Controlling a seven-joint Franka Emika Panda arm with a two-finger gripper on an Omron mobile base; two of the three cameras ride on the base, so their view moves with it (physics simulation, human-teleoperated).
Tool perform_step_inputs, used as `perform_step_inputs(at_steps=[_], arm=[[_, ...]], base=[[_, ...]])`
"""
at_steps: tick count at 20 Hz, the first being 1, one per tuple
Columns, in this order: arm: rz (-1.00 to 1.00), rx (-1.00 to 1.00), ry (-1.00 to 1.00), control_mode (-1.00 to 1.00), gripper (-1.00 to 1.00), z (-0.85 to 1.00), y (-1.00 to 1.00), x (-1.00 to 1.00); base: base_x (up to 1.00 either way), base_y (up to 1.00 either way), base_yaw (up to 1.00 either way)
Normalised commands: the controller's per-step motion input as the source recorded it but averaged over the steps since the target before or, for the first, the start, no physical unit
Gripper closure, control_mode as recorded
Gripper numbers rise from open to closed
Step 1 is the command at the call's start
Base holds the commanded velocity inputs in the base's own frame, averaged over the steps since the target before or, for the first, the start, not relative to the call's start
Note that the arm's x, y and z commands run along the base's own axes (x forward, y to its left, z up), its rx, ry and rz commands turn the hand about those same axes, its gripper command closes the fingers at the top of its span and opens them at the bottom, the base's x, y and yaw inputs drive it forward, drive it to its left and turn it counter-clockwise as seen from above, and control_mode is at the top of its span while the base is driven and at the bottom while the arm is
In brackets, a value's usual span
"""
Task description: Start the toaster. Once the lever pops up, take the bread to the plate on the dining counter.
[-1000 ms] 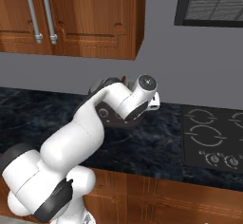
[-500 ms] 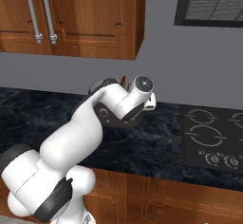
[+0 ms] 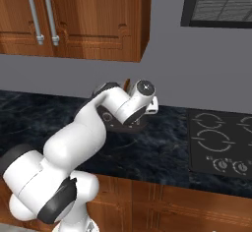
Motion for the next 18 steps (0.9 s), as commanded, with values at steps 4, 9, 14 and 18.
perform_step_inputs(at_steps=[4,9,14,18], arm=[[0.0,0.01,-0.02,-1.0,-1.0,-0.09,0.0,0.26],[0.0,0.01,-0.01,-1.0,-1.0,-0.1,0.0,0.26],[0.0,0.0,0.0,-1.0,-1.0,-0.11,0.02,0.21],[0.0,0.0,0.0,-1.0,-1.0,-0.09,0.07,0.18]], base=[[0.0,0.0,0.0],[0.0,0.0,0.0],[0.0,0.0,0.0],[0.0,0.0,0.0]])
